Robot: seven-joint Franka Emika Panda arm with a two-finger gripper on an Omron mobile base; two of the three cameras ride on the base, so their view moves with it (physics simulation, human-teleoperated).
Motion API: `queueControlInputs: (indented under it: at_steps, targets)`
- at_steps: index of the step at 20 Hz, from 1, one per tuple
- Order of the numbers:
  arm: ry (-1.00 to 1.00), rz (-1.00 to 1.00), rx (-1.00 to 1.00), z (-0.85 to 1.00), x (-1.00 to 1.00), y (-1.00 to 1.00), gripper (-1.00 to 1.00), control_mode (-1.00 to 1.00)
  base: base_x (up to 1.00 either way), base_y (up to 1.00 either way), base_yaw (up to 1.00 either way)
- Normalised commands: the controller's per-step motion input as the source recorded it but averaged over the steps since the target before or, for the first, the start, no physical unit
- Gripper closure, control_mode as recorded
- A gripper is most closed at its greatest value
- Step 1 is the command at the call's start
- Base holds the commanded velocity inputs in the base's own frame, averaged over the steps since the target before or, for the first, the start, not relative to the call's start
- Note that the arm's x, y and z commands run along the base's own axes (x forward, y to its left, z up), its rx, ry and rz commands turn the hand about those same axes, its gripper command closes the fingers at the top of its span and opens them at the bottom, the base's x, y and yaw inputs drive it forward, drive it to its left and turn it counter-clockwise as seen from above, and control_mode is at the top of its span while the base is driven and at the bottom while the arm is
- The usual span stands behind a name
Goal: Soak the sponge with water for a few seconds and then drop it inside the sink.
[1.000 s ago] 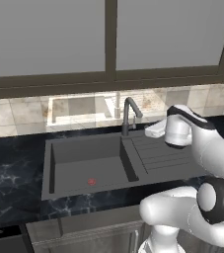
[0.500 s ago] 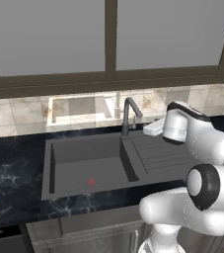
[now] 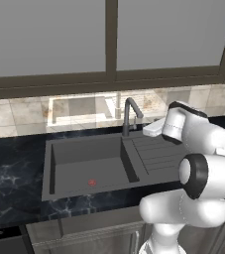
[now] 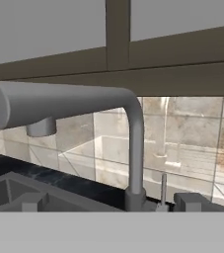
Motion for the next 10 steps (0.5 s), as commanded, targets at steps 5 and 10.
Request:
queueControlInputs:
  at_steps: [5,10]
  targets:
    - [-0.07,0.00,0.00,-0.12,0.12,0.00,-1.00,-1.00,0.00,0.00,0.00]
    - [-0.03,0.00,0.00,-0.04,0.13,0.00,-1.00,-1.00,0.00,0.00,0.00]
